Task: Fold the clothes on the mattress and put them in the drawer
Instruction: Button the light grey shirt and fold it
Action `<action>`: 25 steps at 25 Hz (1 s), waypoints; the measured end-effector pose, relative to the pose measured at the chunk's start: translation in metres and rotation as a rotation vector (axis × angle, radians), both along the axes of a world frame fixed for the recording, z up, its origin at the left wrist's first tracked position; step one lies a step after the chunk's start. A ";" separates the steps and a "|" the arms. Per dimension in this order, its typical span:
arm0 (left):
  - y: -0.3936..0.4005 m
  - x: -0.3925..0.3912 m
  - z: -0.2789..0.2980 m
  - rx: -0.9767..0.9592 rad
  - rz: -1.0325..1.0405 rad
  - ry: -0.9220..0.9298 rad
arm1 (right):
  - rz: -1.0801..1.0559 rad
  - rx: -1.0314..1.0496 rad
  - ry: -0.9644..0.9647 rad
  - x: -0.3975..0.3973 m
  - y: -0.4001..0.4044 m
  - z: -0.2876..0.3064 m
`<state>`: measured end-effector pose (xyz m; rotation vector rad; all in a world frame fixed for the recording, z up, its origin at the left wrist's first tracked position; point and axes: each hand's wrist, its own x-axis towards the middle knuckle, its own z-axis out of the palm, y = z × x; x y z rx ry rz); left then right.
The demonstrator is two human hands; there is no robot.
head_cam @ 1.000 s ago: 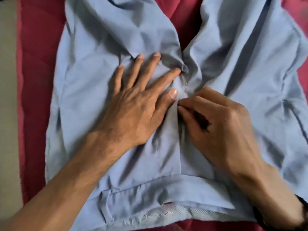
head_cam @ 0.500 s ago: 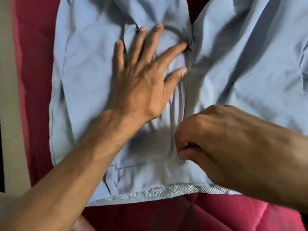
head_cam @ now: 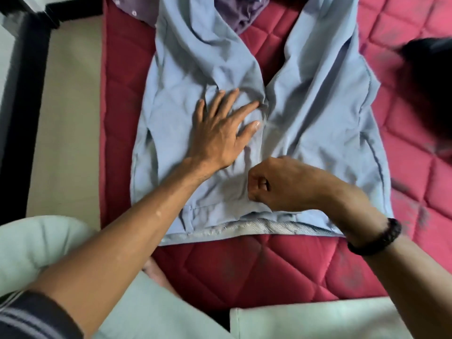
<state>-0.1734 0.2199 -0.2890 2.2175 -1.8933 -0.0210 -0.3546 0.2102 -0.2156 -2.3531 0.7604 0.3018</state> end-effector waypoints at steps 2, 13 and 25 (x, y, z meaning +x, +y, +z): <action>0.026 -0.001 0.022 0.235 -0.093 0.099 | 0.017 -0.114 -0.142 -0.030 0.022 0.000; 0.201 0.041 0.080 0.226 -0.158 -0.051 | -0.204 -0.650 -0.037 -0.158 0.029 -0.002; 0.127 0.121 0.483 -0.984 0.240 0.426 | -0.802 -0.527 -1.196 -0.098 -0.056 0.398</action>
